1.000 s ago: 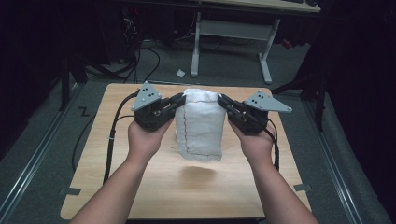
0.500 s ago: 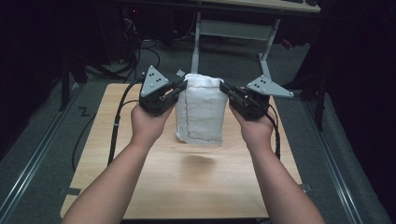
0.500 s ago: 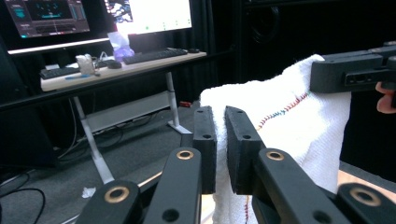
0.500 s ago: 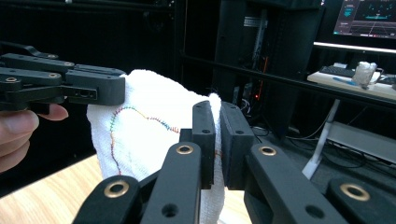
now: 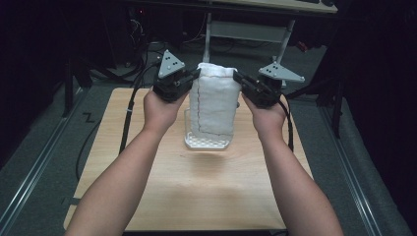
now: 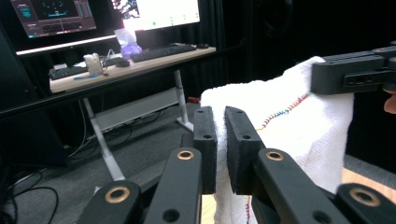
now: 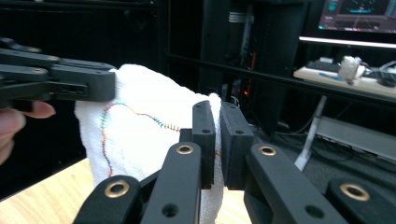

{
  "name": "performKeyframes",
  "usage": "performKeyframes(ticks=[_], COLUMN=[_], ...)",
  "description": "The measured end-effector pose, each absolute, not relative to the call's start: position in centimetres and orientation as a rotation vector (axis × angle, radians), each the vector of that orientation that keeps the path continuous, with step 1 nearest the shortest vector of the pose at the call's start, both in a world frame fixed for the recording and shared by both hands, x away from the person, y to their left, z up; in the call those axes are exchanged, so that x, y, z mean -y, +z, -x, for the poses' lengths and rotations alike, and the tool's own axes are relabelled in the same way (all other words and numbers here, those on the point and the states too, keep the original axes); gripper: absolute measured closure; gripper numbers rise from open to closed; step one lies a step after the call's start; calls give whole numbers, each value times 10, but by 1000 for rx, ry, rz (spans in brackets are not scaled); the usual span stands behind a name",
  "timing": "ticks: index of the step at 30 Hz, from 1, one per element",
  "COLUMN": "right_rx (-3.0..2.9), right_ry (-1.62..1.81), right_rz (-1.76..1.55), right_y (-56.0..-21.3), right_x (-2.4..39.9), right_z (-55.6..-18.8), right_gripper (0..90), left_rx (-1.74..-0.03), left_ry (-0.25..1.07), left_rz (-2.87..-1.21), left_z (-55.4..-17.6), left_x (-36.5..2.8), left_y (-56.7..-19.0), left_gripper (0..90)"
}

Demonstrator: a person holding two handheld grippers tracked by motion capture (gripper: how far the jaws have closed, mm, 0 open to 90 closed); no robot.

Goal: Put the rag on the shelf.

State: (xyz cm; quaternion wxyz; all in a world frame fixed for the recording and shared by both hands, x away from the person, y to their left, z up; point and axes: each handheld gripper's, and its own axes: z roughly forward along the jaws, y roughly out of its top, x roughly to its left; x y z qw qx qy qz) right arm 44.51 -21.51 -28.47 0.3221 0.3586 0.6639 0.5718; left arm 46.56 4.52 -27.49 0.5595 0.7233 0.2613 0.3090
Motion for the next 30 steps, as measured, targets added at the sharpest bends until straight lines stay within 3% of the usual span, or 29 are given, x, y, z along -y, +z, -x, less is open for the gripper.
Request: performKeyframes(ticks=[9, 17, 30], right_rx=[-1765, -1780, -1883], right_ry=[1490, 1481, 1448], right_rz=[-958, -991, -1038], right_y=[-286, -295, -329], right_x=[213, 213, 209], right_z=[-473, -503, -534], right_gripper=[861, 861, 861], left_rx=[-666, -739, -802], left_ry=[729, 692, 680], left_rz=[-1690, -1692, -1776], left_z=[-489, -521, -550], left_x=[-46, -43, -43], left_y=[-274, -295, -326], left_gripper=[835, 834, 831])
